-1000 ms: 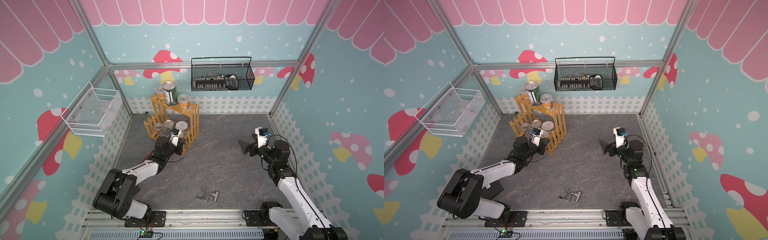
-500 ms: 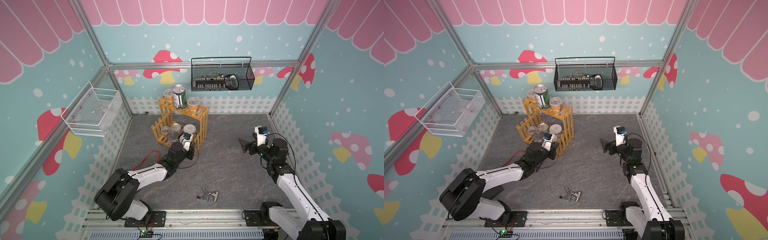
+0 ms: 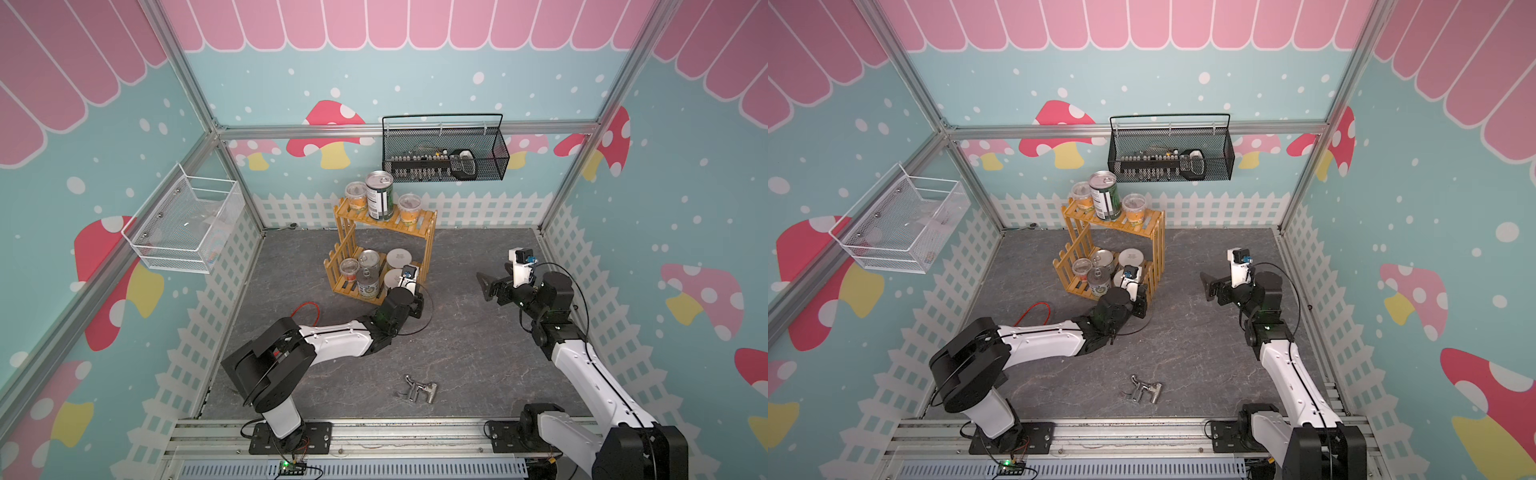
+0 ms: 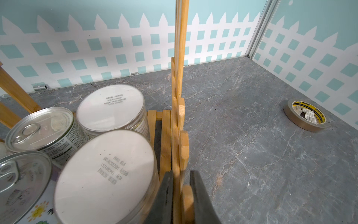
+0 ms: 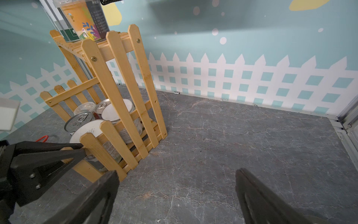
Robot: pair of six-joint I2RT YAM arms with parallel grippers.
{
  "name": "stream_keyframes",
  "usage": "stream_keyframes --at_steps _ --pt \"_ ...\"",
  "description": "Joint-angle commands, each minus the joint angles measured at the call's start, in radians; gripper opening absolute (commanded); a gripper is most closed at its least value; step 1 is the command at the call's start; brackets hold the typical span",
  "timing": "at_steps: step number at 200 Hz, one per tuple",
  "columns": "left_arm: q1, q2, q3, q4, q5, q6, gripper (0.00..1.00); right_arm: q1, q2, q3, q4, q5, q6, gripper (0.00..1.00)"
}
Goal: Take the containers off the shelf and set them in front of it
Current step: Move the shelf to the center of the board.
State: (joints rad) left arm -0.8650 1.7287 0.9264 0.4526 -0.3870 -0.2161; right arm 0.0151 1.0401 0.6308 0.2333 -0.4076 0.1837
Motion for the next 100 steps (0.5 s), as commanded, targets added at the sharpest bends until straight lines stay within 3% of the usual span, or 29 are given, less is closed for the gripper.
stream_keyframes --at_steps 1,57,100 --pt "-0.048 0.043 0.080 0.026 0.028 -0.123 0.07 0.008 0.001 0.002 0.030 0.044 0.033 0.99" --pt "-0.108 0.143 0.211 -0.011 -0.019 -0.142 0.09 0.008 0.007 -0.007 0.037 0.072 0.039 0.99" --pt "-0.111 0.136 0.220 -0.004 -0.009 -0.123 0.24 0.008 0.011 -0.011 0.036 0.061 0.036 0.99"
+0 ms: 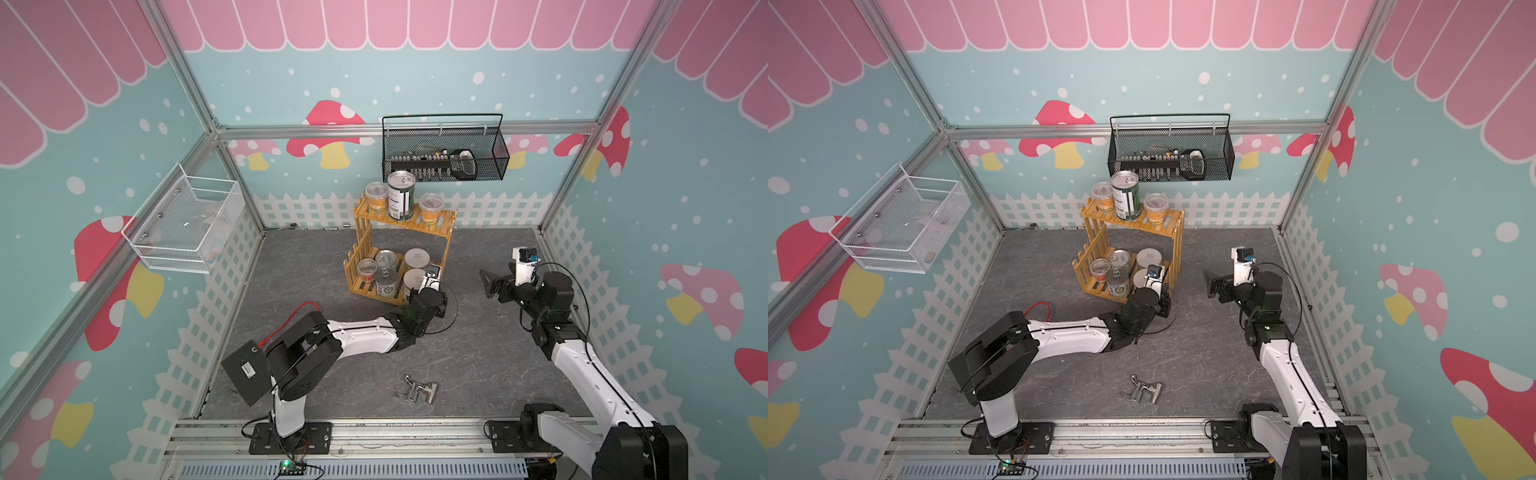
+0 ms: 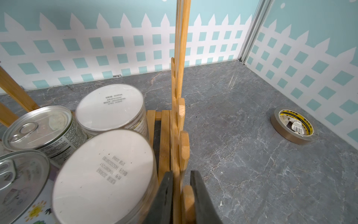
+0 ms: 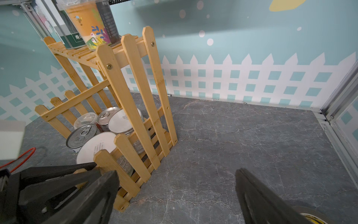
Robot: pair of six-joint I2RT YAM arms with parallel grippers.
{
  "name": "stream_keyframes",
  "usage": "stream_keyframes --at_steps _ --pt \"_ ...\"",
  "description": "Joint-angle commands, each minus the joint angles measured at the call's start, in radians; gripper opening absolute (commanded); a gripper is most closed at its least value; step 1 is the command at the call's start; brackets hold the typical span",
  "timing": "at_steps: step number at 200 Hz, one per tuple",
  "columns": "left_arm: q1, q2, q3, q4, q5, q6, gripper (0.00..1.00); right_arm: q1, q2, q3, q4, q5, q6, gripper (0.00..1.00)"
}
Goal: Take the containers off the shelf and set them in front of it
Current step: Move the shelf to the center of the board, then adjust the shelf at the center of the board.
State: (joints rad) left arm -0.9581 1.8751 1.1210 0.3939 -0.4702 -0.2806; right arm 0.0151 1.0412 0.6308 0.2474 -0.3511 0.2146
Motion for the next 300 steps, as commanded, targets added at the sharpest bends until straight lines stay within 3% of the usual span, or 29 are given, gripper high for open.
stream_keyframes --at_steps 1,55,78,114,168,206,230,257,300 --pt "-0.018 -0.011 0.024 0.054 0.075 -0.059 0.25 0.008 0.009 -0.012 0.022 0.004 0.006 0.99" --pt "-0.017 -0.071 -0.008 0.057 0.102 -0.036 0.58 0.008 0.010 -0.004 0.012 -0.004 0.024 0.99" --pt "-0.013 -0.133 -0.040 0.037 0.130 -0.017 0.65 0.009 0.017 0.006 -0.008 -0.021 0.032 0.99" --pt "0.056 -0.306 -0.163 -0.013 0.282 0.001 0.70 0.047 0.032 0.017 -0.012 0.006 0.091 0.99" --pt "0.298 -0.528 -0.274 -0.180 0.514 0.077 0.72 0.225 0.117 0.193 -0.232 0.318 0.224 0.99" --pt "0.500 -0.581 -0.262 -0.279 0.584 0.147 0.71 0.310 0.133 0.246 -0.276 0.396 0.276 0.98" --pt "0.660 -0.570 -0.262 -0.287 0.706 0.183 0.71 0.369 0.130 0.260 -0.303 0.445 0.294 0.98" --pt "0.754 -0.494 -0.231 -0.296 0.755 0.221 0.71 0.424 0.137 0.297 -0.357 0.516 0.333 0.98" --pt "0.793 -0.346 -0.164 -0.313 0.832 0.237 0.66 0.505 0.175 0.334 -0.389 0.587 0.364 0.99"
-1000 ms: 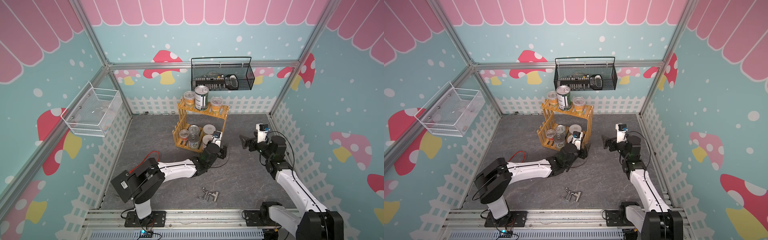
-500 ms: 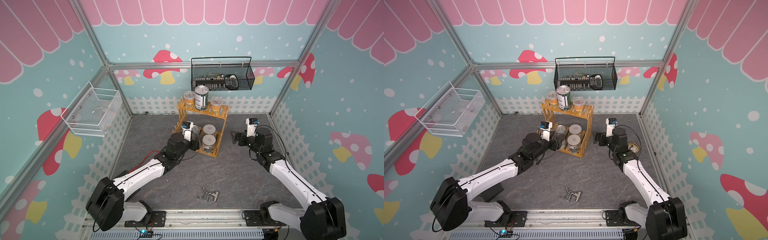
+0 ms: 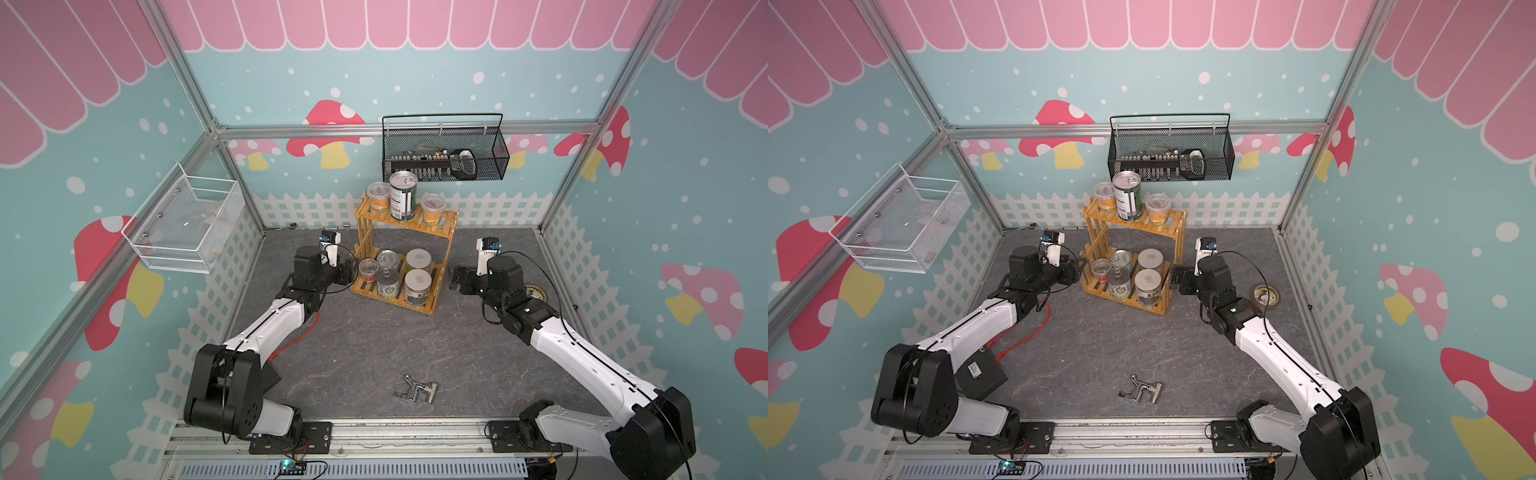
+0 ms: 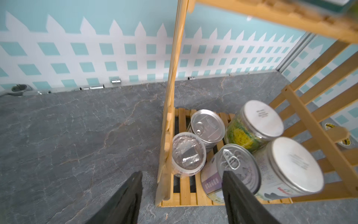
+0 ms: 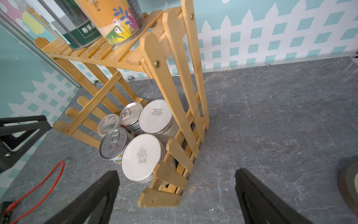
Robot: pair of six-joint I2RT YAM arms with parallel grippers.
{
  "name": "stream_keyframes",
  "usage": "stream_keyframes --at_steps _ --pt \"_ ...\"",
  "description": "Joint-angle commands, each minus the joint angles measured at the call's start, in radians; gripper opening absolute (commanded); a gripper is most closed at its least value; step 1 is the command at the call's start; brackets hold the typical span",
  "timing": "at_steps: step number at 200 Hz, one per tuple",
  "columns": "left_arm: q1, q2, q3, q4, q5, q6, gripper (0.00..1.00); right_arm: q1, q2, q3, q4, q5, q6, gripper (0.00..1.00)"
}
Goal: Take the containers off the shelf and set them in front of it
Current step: Adjust the shelf at the center of the board.
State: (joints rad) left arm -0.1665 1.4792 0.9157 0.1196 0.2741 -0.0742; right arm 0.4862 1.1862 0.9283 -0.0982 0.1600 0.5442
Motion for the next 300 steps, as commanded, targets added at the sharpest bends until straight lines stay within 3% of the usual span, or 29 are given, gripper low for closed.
stream_keyframes --at_steps 1,31,54,77,143,191,251,300 --pt "0.001 0.052 0.042 -0.038 0.087 0.030 0.66 0.035 0.032 0.036 -0.043 0.078 0.035 0.98" --pt "0.002 0.093 0.060 -0.031 -0.008 0.002 0.54 0.076 0.062 0.058 -0.057 0.120 0.067 0.99" --pt "0.002 0.093 0.053 0.012 -0.018 -0.025 0.48 0.100 0.085 0.056 -0.052 0.133 0.094 0.98" --pt "0.001 0.115 0.058 0.035 -0.005 -0.039 0.32 0.125 0.112 0.065 -0.051 0.161 0.118 0.97" --pt "-0.015 0.133 0.060 0.032 -0.007 -0.046 0.14 0.219 0.282 0.223 -0.184 0.319 0.228 0.94" --pt "-0.050 0.103 0.023 0.025 -0.055 -0.044 0.05 0.245 0.383 0.285 -0.244 0.398 0.281 0.85" --pt "-0.069 0.079 -0.003 0.025 -0.070 -0.049 0.04 0.244 0.453 0.299 -0.282 0.451 0.318 0.58" --pt "-0.087 0.032 -0.040 0.025 -0.076 -0.067 0.04 0.244 0.469 0.296 -0.286 0.475 0.321 0.27"
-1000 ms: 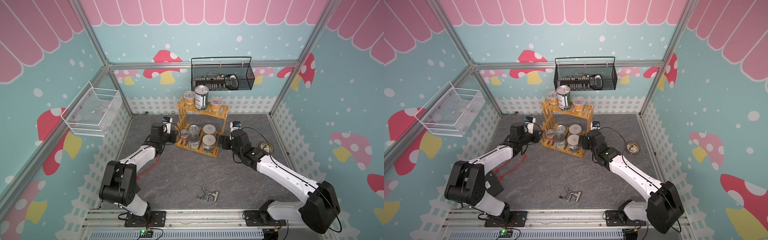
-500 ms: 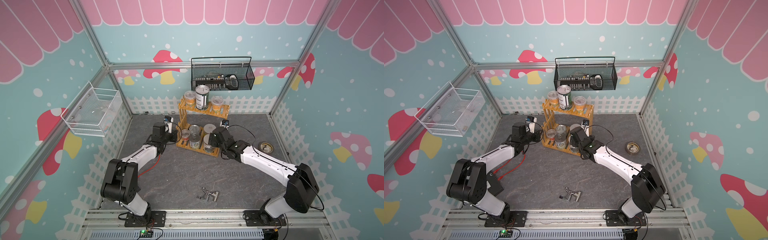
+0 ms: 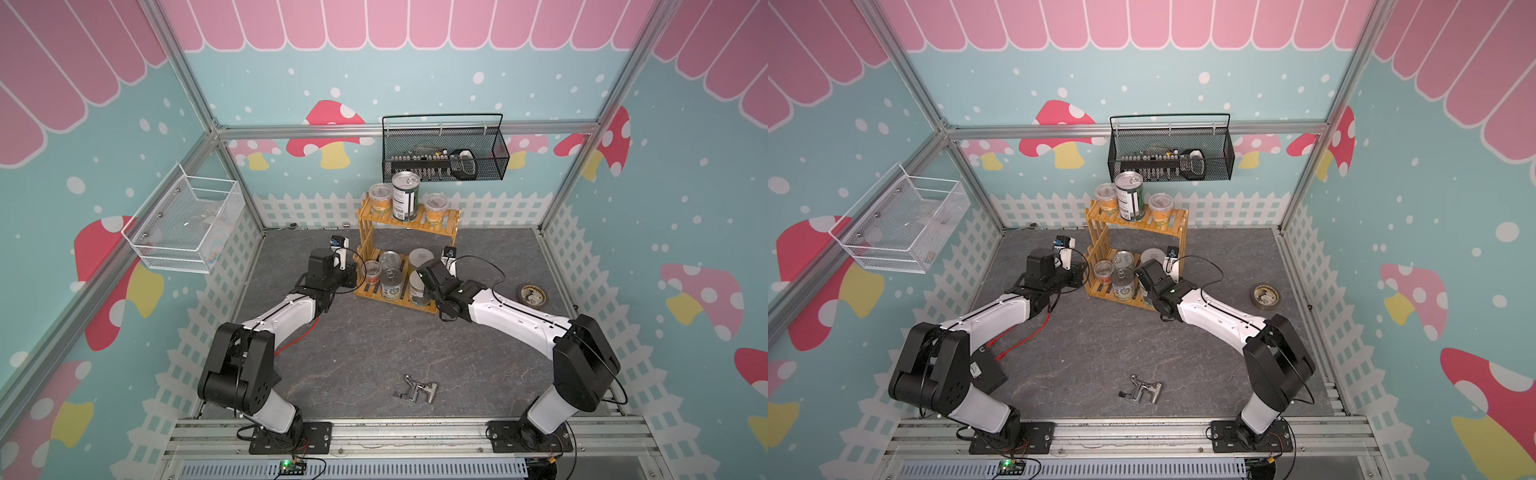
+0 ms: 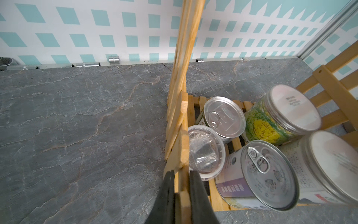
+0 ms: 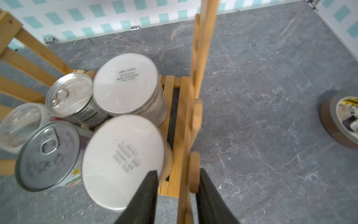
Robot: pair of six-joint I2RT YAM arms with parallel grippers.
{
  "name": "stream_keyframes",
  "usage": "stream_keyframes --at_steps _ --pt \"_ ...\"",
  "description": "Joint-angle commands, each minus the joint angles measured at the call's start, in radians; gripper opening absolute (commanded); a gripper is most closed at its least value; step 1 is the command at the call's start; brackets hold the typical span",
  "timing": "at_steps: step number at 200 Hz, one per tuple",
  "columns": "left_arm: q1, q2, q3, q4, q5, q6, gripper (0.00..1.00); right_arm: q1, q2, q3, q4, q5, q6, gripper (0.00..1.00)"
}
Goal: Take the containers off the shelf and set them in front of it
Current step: Adjust the shelf at the center of the board.
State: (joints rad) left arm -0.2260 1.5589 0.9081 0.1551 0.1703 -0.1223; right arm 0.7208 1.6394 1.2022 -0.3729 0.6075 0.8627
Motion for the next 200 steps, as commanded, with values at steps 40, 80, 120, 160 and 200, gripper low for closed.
stream_keyframes --at_steps 40,80,120,160,200 --pt "-0.087 -0.122 -0.096 -0.011 -0.008 -0.066 0.03 -0.005 0.026 0.026 -0.008 0.054 -0.028 0.07" --pt "-0.177 -0.201 -0.177 0.000 -0.085 -0.137 0.04 -0.043 -0.018 -0.031 0.151 -0.019 -0.223 0.03" --pt "-0.249 -0.238 -0.242 0.066 -0.139 -0.197 0.04 -0.108 -0.039 -0.077 0.239 -0.089 -0.361 0.03" --pt "-0.284 -0.181 -0.219 0.100 -0.165 -0.209 0.04 -0.174 -0.042 -0.102 0.300 -0.138 -0.411 0.03" --pt "-0.292 -0.109 -0.163 0.136 -0.169 -0.199 0.04 -0.224 -0.029 -0.105 0.325 -0.169 -0.405 0.04"
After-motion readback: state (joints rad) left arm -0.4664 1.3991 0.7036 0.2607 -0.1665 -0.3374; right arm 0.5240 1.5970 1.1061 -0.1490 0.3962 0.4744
